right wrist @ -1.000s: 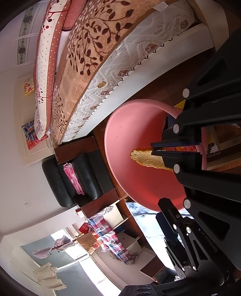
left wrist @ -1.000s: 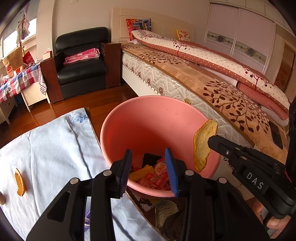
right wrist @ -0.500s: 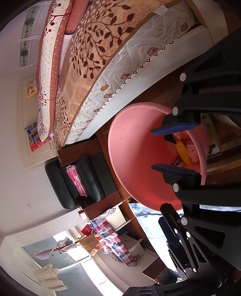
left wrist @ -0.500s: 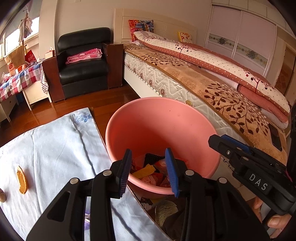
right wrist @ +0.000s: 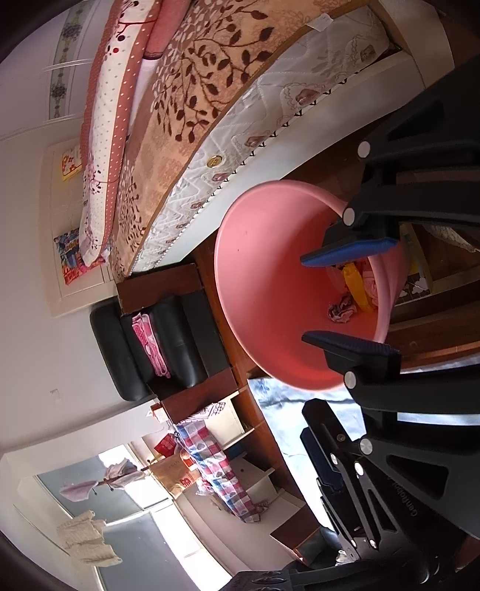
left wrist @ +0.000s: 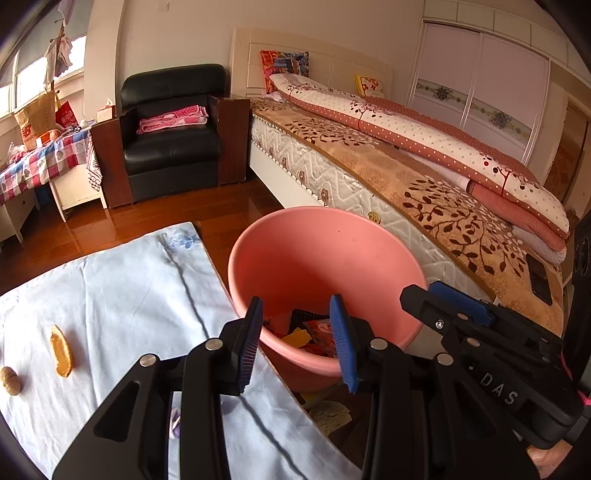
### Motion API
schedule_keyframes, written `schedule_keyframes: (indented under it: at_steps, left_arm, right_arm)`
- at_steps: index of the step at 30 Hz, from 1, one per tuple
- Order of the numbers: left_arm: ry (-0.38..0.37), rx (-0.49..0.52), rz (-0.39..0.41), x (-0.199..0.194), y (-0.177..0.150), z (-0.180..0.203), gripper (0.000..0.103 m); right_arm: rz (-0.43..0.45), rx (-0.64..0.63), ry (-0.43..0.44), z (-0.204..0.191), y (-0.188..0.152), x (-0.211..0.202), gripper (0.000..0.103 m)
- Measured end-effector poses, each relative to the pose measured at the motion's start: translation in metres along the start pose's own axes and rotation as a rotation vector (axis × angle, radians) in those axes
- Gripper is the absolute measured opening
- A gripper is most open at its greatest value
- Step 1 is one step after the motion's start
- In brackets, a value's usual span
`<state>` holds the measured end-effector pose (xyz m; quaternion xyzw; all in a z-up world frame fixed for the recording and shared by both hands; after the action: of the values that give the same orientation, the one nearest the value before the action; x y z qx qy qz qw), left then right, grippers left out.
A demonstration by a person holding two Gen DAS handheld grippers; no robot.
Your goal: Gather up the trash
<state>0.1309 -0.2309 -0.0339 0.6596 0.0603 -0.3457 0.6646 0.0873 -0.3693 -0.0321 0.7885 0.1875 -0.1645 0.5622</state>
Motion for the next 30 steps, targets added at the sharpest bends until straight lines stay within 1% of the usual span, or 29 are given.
schedule_keyframes:
  at_steps: [9, 16, 19, 22, 24, 25, 30]
  left_arm:
    - [0.015, -0.023, 0.031, -0.025, 0.002, -0.012, 0.037]
    - [0.020, -0.030, 0.047, -0.041, -0.002, -0.022, 0.037]
    - [0.023, -0.042, 0.045, -0.047, -0.007, -0.029, 0.038]
    - [0.036, -0.069, 0.041, -0.052, -0.011, -0.041, 0.038]
    - [0.053, -0.091, 0.038, -0.055, -0.014, -0.052, 0.043]
    - [0.062, -0.105, 0.038, -0.057, -0.016, -0.059, 0.044]
    - [0.125, -0.157, 0.043, -0.070, -0.023, -0.096, 0.045]
  right_arm:
    - [0.012, -0.034, 0.025, -0.023, 0.000, -0.016, 0.037]
    - [0.026, -0.042, 0.052, -0.043, -0.003, -0.026, 0.037]
    - [0.023, -0.056, 0.072, -0.055, -0.007, -0.028, 0.040]
    - [0.013, -0.079, 0.091, -0.069, -0.014, -0.027, 0.041]
    - [-0.002, -0.090, 0.104, -0.076, -0.019, -0.026, 0.041]
    - [-0.012, -0.096, 0.112, -0.080, -0.022, -0.025, 0.041]
    - [-0.063, -0.108, 0.155, -0.097, -0.036, -0.017, 0.041]
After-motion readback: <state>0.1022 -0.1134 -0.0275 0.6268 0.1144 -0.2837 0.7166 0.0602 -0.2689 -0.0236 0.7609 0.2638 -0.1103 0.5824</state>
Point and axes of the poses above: each gripper's, at about its wrist camera, not at the fingertips, and x roughly the way its jaws point, z to its right, y to its top, the point moved 5 cm from there along x, roughly the way its jaws point, and after that the axes turned 9 degrees about z, right-handed, at the moved point
